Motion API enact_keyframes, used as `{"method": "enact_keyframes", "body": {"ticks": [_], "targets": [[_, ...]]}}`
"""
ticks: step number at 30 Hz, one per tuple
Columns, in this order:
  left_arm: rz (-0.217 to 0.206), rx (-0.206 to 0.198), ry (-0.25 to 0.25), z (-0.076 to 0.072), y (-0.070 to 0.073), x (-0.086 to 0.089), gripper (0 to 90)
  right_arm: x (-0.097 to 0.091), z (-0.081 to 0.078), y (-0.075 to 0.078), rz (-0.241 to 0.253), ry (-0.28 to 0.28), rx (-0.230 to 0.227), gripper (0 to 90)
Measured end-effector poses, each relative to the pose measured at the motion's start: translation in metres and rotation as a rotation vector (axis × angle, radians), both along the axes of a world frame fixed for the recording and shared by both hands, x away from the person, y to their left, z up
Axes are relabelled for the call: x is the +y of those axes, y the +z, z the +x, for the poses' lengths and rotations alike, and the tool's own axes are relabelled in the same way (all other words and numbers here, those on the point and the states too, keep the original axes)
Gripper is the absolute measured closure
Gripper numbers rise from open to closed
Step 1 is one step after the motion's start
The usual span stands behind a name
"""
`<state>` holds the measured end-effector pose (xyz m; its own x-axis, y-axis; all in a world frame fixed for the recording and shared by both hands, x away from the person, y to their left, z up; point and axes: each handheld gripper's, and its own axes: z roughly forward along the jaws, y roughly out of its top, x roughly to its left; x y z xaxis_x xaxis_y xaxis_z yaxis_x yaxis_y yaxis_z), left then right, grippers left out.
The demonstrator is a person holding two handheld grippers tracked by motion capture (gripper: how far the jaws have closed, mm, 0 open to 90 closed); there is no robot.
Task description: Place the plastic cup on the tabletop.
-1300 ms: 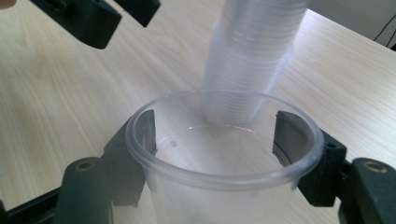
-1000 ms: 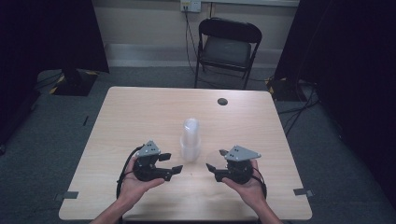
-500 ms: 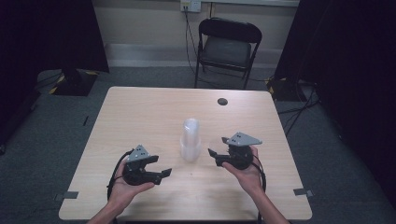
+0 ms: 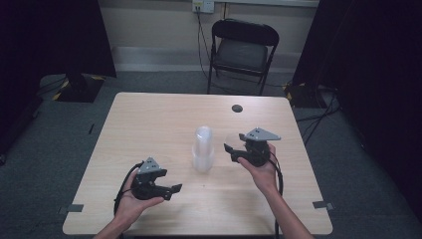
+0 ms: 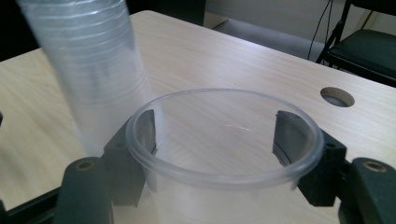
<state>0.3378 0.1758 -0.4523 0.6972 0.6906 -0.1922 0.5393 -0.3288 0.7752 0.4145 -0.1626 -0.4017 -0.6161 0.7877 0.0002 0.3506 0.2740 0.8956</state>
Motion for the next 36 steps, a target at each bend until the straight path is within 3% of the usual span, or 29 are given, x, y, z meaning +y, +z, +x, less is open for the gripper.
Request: {"method": "enact_keyframes", "body": {"ticks": [20,36], "targets": [[0.024,0.022,0.007,0.001,-0.006,-0.002,17.3,-0.003,0.048,-0.009,0.042,-0.091,0.039,29.4],[0.029,0.034,-0.001,0.002,-0.010,-0.003,17.6,0.002,0.082,-0.031,0.046,-0.142,0.078,28.9]]}}
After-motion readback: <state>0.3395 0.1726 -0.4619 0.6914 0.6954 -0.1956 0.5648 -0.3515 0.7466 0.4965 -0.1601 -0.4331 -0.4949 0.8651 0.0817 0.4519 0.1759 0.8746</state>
